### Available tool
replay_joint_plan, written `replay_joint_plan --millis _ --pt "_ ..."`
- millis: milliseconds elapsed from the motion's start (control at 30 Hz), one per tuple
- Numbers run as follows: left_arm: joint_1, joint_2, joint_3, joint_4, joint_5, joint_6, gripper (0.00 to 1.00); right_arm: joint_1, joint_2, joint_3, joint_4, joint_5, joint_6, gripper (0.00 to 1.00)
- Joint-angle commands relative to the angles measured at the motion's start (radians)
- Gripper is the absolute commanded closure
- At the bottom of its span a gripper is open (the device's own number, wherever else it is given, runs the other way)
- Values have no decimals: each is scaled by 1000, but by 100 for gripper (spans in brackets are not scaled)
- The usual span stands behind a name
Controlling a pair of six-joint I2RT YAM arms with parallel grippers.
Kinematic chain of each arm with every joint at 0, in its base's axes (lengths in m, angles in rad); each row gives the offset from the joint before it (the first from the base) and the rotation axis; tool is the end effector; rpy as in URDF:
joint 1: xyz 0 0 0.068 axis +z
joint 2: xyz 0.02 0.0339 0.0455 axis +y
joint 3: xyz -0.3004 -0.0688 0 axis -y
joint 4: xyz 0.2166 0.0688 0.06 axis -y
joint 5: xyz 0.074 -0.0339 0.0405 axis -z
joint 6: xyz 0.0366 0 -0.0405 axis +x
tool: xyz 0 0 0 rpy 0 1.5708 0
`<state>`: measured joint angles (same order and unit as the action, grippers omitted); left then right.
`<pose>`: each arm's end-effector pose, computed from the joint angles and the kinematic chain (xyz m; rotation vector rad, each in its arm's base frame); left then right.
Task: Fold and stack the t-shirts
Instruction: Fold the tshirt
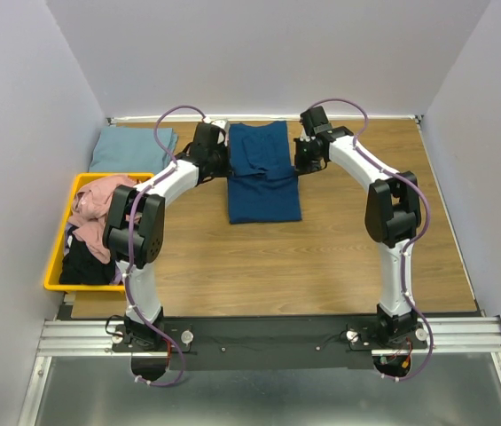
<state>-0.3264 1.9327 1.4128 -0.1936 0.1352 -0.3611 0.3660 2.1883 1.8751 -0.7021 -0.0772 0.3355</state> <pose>0.4034 -0.1417 0.2667 0.0316 2.3294 -0.5070 0.4442 0.1733 0.2549 -0.0689 2.6230 0.3522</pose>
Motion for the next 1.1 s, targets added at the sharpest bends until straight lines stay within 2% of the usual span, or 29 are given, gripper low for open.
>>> replay_joint_plan --millis 0,500,733,833,867,900,933,967,1000,1033,1067 --pt "10 5 24 46 -46 13 100 -4 -10 33 18 40 -12 99" --pt "21 21 -5 108 -59 2 100 -4 5 56 49 48 -10 99" --pt "27 120 31 114 -48 -18 100 -6 59 41 98 60 -16 99" --pt "27 141 34 125 -51 -27 92 -4 88 42 102 60 -18 99" --pt "27 140 31 126 -52 -29 85 -6 91 39 105 59 -19 96" --pt "27 140 31 128 -54 -29 82 -4 90 39 107 57 -20 94" --pt "29 131 26 129 -54 -26 78 -4 85 39 108 57 -20 87" --pt "27 120 20 129 -55 -24 63 -4 79 39 108 53 -24 83" --pt "27 91 14 135 -62 -22 55 -4 58 35 110 56 -32 74" --pt "27 71 5 140 -68 -21 47 -4 45 30 112 60 -32 70" --pt "27 51 -12 141 -74 -21 46 -4 28 21 113 68 -32 67"
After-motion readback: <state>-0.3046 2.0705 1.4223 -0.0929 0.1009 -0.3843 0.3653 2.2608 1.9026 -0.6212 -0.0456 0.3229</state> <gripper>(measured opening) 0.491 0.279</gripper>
